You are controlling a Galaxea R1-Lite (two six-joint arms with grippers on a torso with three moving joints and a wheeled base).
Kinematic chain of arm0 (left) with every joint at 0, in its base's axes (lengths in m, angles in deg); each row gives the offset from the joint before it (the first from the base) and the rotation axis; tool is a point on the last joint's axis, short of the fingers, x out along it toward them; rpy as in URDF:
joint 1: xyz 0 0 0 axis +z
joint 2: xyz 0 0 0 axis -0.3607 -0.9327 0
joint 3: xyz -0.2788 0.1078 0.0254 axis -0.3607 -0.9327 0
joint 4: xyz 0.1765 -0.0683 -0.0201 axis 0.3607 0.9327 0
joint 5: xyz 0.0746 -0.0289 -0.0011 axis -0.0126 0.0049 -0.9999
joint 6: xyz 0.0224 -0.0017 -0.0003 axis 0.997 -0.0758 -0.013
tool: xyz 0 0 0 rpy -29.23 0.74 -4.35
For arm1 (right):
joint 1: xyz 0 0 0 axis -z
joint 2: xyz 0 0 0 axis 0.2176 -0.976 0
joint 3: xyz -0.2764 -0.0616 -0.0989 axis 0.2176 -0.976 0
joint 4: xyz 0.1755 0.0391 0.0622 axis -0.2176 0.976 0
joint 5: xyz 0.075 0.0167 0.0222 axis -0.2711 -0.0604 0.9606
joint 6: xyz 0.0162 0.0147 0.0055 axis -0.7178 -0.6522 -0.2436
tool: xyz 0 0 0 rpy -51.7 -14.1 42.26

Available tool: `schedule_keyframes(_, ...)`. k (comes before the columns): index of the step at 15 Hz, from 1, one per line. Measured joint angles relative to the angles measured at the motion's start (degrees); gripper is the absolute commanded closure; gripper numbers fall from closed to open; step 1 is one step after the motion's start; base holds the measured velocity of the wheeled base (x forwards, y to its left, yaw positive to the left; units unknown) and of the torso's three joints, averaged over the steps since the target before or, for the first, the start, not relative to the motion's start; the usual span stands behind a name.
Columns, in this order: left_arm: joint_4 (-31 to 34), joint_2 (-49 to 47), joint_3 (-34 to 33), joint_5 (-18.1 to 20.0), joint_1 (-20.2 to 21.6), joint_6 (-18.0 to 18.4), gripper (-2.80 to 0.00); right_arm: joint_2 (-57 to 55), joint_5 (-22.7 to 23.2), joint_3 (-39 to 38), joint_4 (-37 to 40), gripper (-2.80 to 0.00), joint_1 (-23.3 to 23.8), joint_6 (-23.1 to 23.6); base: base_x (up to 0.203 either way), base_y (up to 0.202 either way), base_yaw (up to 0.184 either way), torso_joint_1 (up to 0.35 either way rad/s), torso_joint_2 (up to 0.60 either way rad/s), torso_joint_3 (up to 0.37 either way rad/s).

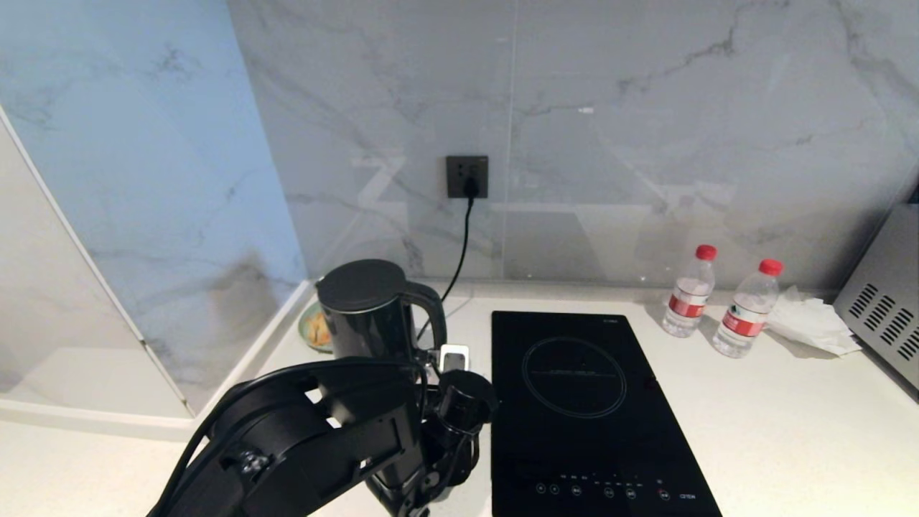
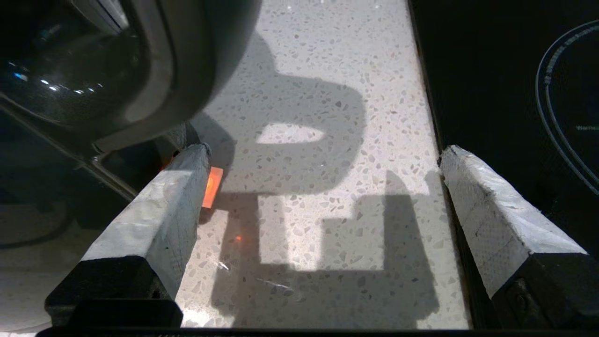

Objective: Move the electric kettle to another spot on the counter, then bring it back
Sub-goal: Finish boiling water

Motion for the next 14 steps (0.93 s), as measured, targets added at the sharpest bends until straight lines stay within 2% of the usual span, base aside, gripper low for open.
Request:
schedule_keyframes(8,-0.85,2.18,-2.21,-0.17,-1.16,-0.22,-2.80,0.00,0.02,0.00,0.00,0.00,0.00,-0.01,0.000,0.000,0.000,0.000,0.00,0.000)
schedule_keyframes(14,-3.00,3.26,-9.26,1.31,-2.32,0.06,-2.80,0.00,0.00,0.00,0.00,0.00,0.00,0.00,0.000,0.000,0.000,0.000,0.00,0.000)
